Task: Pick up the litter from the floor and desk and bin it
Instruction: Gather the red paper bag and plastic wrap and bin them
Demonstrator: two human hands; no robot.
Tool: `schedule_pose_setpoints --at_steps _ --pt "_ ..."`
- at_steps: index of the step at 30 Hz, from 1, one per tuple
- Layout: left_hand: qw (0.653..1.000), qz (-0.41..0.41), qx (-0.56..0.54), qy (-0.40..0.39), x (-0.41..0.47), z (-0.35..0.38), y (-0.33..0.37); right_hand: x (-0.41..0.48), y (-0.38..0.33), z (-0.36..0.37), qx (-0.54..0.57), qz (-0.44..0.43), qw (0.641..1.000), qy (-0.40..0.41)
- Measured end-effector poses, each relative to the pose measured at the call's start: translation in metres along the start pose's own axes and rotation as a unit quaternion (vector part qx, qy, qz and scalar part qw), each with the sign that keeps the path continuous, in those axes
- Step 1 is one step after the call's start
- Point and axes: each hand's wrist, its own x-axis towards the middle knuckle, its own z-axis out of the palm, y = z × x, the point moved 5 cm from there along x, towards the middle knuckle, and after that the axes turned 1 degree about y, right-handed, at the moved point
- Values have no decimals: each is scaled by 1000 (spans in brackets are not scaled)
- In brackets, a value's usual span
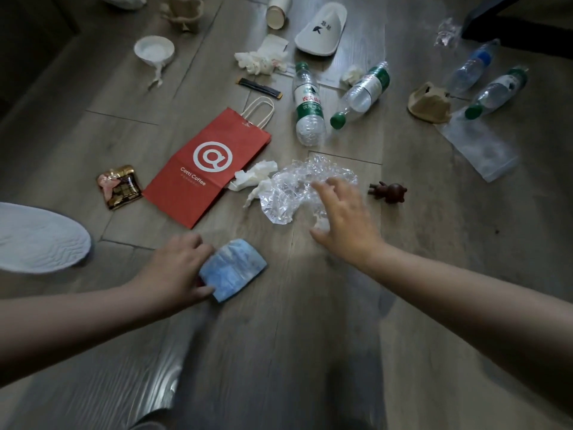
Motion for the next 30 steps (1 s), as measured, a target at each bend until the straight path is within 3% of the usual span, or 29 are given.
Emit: schedule_pose_setpoints --at_steps 2,5,8,10,18,23,30 --pt "995 -95 16 0 -2 0 -16 18 -2 -4 -46 18 999 7" --pt "978 -199 -54 -28 -4 5 -32 34 7 9 2 97 992 -77" --pt "971 -209 -113 -34 -4 10 -32 41 11 27 59 139 970 -191" --pt "971 -194 -133 -29 -3 14 -28 44 8 36 65 141 963 -222" --pt "969 -211 -127 -19 3 22 -12 65 -19 59 -13 155 969 -194" --pt "963 -236 -130 -12 13 20 -6 68 -9 56 -67 140 980 -125" --pt "967 -215 -136 23 14 18 -5 45 9 32 -5 95 990 -103"
